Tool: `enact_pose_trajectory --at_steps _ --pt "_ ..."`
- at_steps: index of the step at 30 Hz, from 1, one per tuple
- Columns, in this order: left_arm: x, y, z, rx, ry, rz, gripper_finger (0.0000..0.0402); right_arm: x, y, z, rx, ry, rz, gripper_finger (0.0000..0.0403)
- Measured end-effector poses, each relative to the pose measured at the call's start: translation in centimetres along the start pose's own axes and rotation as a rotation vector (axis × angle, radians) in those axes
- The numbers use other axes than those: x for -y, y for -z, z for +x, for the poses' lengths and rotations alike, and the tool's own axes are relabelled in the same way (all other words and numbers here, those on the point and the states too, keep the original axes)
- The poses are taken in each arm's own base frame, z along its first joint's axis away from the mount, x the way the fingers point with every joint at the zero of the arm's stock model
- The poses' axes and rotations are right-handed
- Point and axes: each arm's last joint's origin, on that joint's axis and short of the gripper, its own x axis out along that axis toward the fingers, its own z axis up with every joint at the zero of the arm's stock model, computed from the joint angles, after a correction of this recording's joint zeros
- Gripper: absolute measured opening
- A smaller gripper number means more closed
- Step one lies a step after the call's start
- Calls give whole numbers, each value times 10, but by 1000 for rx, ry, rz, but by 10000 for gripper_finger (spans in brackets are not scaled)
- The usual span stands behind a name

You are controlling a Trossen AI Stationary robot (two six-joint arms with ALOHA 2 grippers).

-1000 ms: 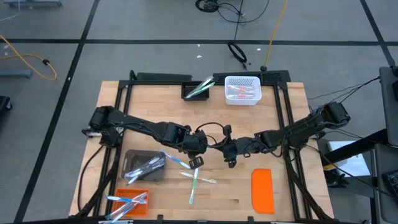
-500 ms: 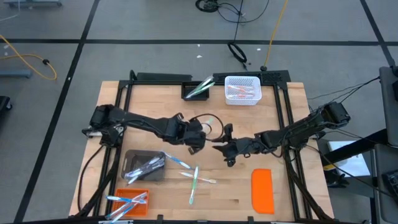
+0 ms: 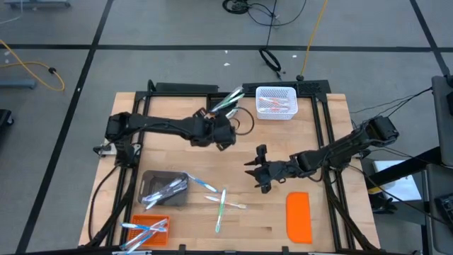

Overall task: Pick & Place Toothbrushes
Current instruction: Put the green toothbrush into the black bin

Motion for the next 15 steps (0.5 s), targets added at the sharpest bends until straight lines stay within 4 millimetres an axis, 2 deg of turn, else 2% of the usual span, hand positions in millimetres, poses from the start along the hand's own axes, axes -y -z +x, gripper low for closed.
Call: enact_pose_trajectory --at_steps 7,15 --pt "-15 0 56 46 48 -42 35 -10 -2 -4 6 -32 8 121" --pt "-39 2 101 159 22 -93 35 -12 -2 -5 -1 -38 47 119"
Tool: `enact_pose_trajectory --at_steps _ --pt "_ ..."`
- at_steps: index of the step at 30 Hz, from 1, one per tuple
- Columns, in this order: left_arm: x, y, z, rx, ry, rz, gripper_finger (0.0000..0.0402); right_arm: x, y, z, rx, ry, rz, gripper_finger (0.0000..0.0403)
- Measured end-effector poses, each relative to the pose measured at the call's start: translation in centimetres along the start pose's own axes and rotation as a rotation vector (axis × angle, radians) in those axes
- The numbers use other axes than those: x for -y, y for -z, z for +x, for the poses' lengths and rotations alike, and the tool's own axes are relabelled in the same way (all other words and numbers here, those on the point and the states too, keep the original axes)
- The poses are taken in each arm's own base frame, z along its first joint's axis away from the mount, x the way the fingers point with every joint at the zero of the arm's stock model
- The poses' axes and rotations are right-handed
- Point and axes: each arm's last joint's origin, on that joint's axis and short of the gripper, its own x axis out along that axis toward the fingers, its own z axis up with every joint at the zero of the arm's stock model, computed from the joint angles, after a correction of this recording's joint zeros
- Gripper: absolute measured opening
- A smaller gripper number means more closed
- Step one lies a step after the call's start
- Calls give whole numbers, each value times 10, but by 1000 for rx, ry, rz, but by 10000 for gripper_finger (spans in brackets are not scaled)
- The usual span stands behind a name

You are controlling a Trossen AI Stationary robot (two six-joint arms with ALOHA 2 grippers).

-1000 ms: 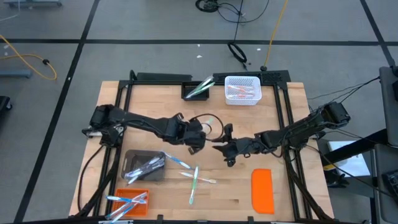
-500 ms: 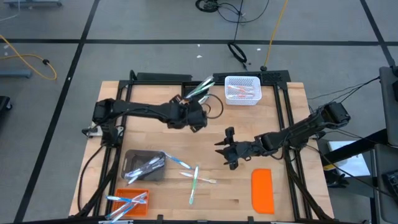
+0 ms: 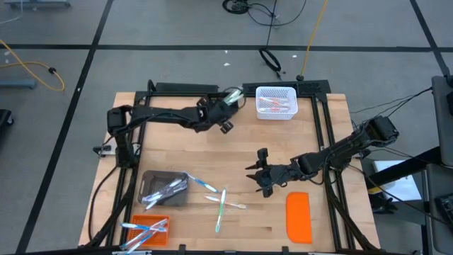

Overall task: Pick & Place Toothbrushes
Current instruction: Put the green toothbrush into the black bin

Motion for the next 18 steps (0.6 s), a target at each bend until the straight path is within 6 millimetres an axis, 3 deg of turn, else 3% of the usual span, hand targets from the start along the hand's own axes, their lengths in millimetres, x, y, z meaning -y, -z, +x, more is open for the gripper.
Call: enact_pose_trajectory --at_steps 5,18 --pt "-12 0 17 105 -2 -30 35 1 0 0 2 2 3 119" --pt "-51 -7 40 157 11 -119 35 1 0 0 2 3 3 117"
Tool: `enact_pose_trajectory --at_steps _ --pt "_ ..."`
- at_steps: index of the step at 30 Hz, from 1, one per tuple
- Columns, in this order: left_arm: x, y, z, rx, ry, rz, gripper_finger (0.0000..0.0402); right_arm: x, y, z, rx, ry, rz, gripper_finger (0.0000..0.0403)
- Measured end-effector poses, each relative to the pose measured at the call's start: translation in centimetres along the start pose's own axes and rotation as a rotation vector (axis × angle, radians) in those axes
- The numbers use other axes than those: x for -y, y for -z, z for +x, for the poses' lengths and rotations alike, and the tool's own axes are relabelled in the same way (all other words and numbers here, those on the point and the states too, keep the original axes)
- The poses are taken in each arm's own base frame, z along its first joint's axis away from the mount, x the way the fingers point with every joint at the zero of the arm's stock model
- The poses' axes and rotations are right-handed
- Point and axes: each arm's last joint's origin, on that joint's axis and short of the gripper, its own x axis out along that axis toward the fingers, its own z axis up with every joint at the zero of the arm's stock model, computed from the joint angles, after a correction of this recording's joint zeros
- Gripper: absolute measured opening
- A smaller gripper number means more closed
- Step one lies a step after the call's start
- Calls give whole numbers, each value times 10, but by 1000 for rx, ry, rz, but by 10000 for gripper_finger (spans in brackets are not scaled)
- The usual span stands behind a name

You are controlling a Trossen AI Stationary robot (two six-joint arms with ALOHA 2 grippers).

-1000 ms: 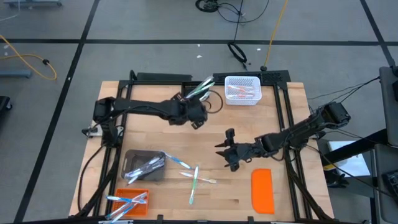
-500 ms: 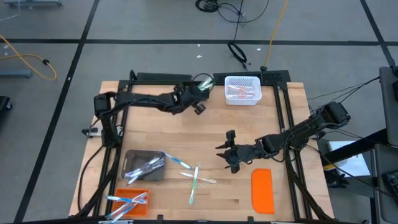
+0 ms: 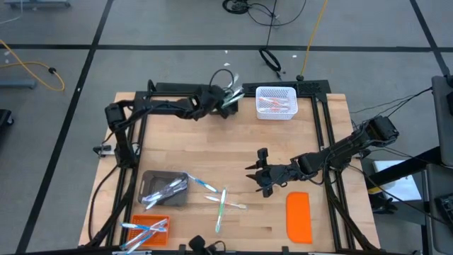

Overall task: Pick & Place Toothbrushes
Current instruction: Put the green toothbrush into the black bin

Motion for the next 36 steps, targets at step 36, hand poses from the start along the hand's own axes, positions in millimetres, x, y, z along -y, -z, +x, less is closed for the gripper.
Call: enact_pose_trajectory --at_steps 36 --pt "2 36 44 -103 54 110 160 0 1 0 -3 -1 3 114"
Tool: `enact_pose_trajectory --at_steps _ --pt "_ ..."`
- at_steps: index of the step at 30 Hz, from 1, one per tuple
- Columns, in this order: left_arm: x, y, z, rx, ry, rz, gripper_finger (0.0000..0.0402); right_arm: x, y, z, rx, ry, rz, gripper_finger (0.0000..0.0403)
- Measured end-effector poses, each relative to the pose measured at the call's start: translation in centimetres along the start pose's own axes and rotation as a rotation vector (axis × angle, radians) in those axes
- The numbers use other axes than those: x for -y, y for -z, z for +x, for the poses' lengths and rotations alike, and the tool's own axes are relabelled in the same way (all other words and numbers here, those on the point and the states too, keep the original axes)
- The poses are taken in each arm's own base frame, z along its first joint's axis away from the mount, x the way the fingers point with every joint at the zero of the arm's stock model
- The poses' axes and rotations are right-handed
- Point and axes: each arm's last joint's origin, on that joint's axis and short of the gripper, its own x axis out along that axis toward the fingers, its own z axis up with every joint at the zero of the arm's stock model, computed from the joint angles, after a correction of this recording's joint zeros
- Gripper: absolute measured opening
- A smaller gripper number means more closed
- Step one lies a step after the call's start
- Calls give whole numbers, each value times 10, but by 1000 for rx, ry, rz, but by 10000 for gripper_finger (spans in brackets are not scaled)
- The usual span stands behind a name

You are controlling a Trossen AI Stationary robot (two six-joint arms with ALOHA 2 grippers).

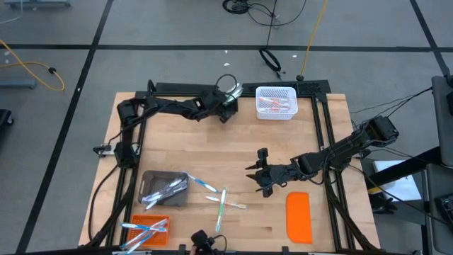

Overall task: Pick & Place Toothbrushes
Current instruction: Put the green toothbrush into the black bin, then put the orange toothbrush into the white bin

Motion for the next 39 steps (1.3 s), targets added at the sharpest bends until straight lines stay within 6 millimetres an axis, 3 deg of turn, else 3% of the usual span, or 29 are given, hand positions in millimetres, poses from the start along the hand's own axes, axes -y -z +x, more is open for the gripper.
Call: enact_pose_trajectory --at_steps 8,13,16,25,29,34,39 --pt "-8 -18 -22 59 -8 -28 161 2 0 1 -2 6 4 114" --pt "-5 -27 -46 66 16 -11 161 5 2 2 -14 15 40 114" --pt "1 -27 -65 16 121 31 161 6 2 2 -15 14 64 114" --pt "52 -18 -130 -121 590 90 161 5 2 3 -4 -32 60 114" --pt "78 -4 -148 -216 637 128 161 5 1 3 6 -42 63 112" --pt "104 7 -170 -249 649 144 161 1 0 3 40 -175 103 112" --pt "121 14 -186 -217 605 178 161 -13 6 17 23 -228 125 110"
